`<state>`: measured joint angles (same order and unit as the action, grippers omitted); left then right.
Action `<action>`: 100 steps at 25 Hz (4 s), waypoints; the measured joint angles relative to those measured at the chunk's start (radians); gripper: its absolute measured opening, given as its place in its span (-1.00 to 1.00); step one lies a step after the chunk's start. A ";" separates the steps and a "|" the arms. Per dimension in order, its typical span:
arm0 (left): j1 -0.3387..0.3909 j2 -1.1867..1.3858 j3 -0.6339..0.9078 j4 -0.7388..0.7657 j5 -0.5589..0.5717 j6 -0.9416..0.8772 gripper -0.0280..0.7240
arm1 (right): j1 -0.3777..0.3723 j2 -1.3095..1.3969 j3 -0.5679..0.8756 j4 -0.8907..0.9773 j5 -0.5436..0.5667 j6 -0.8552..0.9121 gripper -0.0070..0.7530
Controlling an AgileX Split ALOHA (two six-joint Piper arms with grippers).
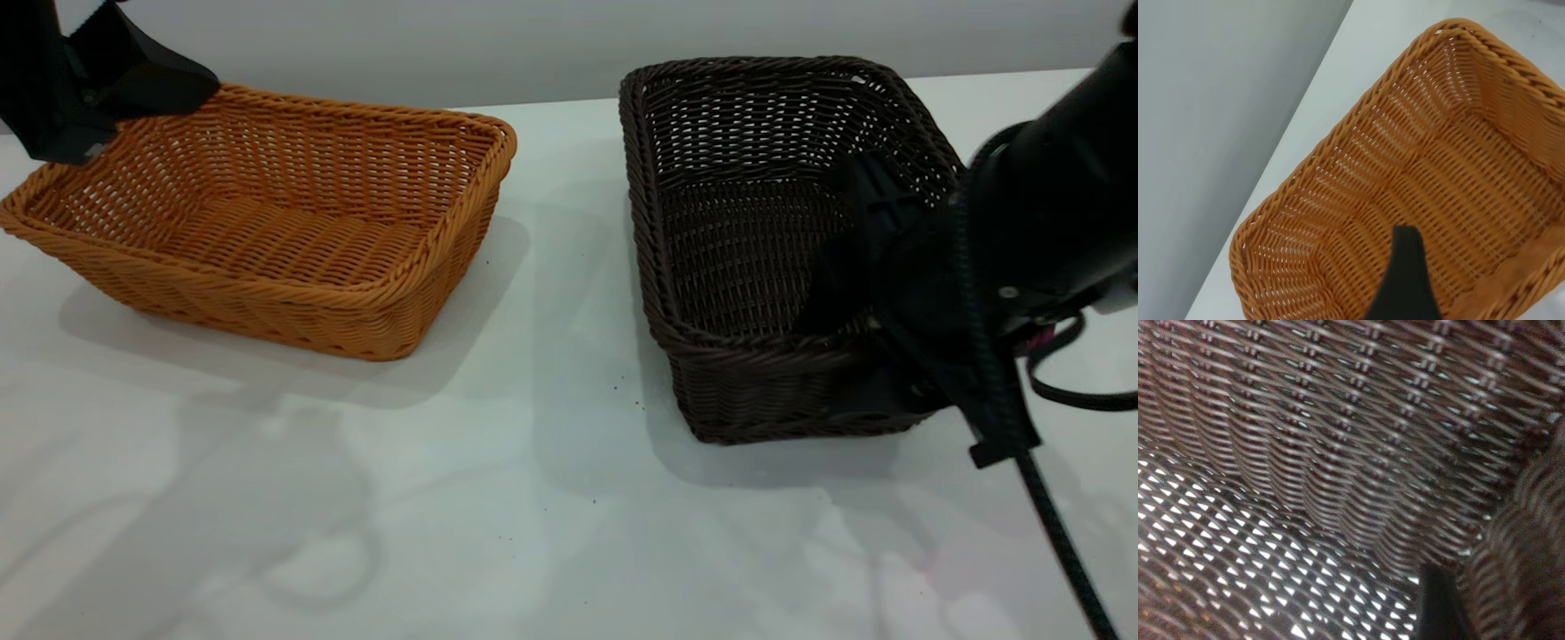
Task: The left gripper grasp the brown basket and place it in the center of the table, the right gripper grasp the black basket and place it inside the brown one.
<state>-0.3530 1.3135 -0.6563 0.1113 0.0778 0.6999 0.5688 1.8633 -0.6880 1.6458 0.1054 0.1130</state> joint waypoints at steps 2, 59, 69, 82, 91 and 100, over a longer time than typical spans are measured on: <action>0.000 0.000 0.000 0.000 0.013 0.000 0.44 | 0.000 0.027 -0.020 -0.001 0.000 0.000 0.00; 0.057 0.385 -0.109 0.036 0.127 0.274 0.15 | -0.175 -0.078 -0.047 -0.024 0.064 -0.459 -0.35; 0.154 0.387 -0.109 0.037 0.171 0.352 0.15 | -0.291 -0.116 -0.046 -0.176 0.160 -0.471 -0.35; 0.181 0.478 -0.109 0.143 0.057 0.401 0.11 | -0.291 -0.115 -0.045 -0.210 0.179 -0.507 -0.36; 0.181 0.575 -0.116 0.230 -0.039 0.401 0.05 | -0.291 -0.115 -0.046 -0.209 0.158 -0.532 -0.36; 0.181 0.597 -0.134 0.243 -0.171 0.403 -0.64 | -0.291 -0.115 -0.048 -0.209 0.157 -0.577 -0.36</action>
<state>-0.1719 1.9108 -0.7901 0.3547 -0.0928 1.1026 0.2777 1.7485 -0.7360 1.4369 0.2627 -0.4640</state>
